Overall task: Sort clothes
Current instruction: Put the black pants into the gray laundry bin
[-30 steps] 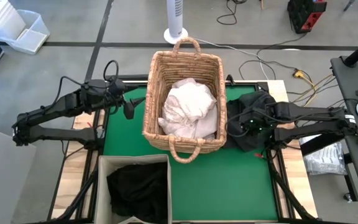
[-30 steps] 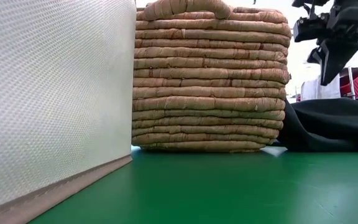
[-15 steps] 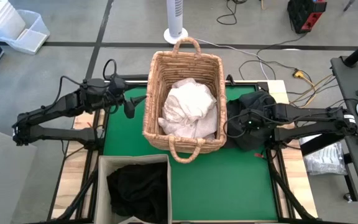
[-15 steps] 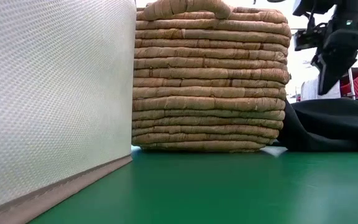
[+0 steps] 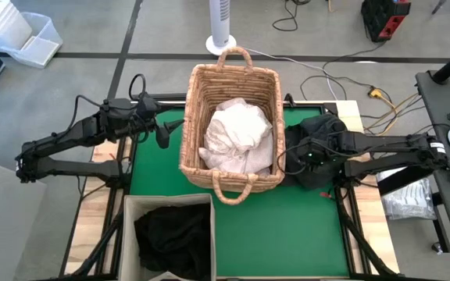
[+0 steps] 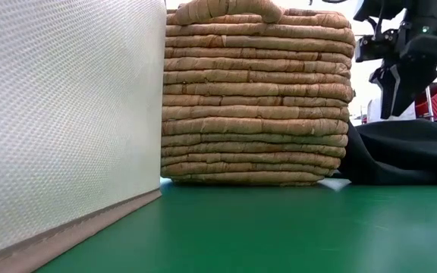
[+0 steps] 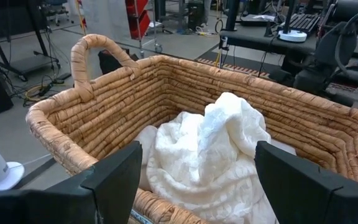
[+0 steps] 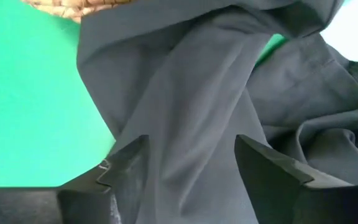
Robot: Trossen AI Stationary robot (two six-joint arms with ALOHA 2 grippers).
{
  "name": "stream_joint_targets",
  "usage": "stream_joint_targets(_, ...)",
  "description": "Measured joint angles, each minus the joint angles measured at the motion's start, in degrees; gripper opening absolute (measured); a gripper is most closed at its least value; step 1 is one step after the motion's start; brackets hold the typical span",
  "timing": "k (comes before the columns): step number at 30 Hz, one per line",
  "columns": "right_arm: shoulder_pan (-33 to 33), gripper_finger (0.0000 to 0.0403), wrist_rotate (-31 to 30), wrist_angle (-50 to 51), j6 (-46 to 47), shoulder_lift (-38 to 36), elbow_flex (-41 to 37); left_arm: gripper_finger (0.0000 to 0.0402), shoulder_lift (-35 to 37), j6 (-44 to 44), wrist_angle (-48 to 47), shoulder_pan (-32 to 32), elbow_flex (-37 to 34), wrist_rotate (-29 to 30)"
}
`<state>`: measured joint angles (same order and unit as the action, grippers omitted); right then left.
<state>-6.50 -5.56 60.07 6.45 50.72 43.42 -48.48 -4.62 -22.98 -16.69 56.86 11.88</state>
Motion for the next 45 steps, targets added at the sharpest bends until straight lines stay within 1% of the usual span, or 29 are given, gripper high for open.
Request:
stream_joint_targets(5,0.0,0.0262,-0.2,-0.8,0.2,3.6,-0.6,0.0288,0.0,0.0,-0.1,0.0,0.0,0.0)
stream_joint_targets(8,0.0,0.0276,-0.5,-1.9,2.5,6.7,-0.6,0.0288,0.0,0.1,-0.2,0.0,0.0,0.0)
stream_joint_targets(11,0.0,0.0282,-0.5,-3.6,4.1,9.6,-0.6,0.0288,0.0,0.6,-0.2,0.0,0.0,0.0)
stream_joint_targets(14,0.0,0.0277,-0.5,-3.6,4.5,12.3,-0.6,0.0288,0.0,0.6,-0.2,0.0,0.0,0.0)
stream_joint_targets(17,-0.1,0.0254,-0.5,-3.6,4.4,14.5,-0.6,0.0288,0.0,0.6,-0.2,0.0,0.0,0.0)
stream_joint_targets(21,-0.1,0.0201,-0.5,-3.6,4.4,16.1,-0.6,0.0288,-0.1,0.7,-0.2,0.0,0.0,0.0)
stream_joint_targets(24,0.0,0.0145,-0.5,-3.6,4.3,16.4,-0.6,0.0288,-0.1,0.7,-0.2,0.0,0.0,0.0)
stream_joint_targets(29,0.0,0.003,-0.4,-3.1,3.4,13.9,-0.6,0.0288,-0.1,0.7,0.2,0.0,0.0,0.0)
stream_joint_targets(30,0.0,0.0023,-0.4,-2.9,3.3,13.0,-0.6,0.0288,-0.1,0.7,0.5,0.0,0.0,0.0)
stream_joint_targets(35,0.0,0.0014,-0.4,0.3,4.8,7.6,-0.5,0.0288,-0.1,0.7,0.6,0.0,0.0,0.0)
stream_joint_targets(39,0.0,0.0014,-0.5,4.4,7.4,2.2,1.8,0.0288,-0.1,0.7,1.3,0.0,0.0,-0.4)
stream_joint_targets(42,0.0,0.0014,-0.5,4.8,7.7,-2.2,4.3,0.0288,-0.1,0.7,3.5,0.0,0.0,-2.3)
stream_joint_targets(45,0.0,0.0013,-1.1,3.6,7.4,-6.6,6.9,0.0288,-0.1,1.5,6.6,0.0,0.0,-6.7)
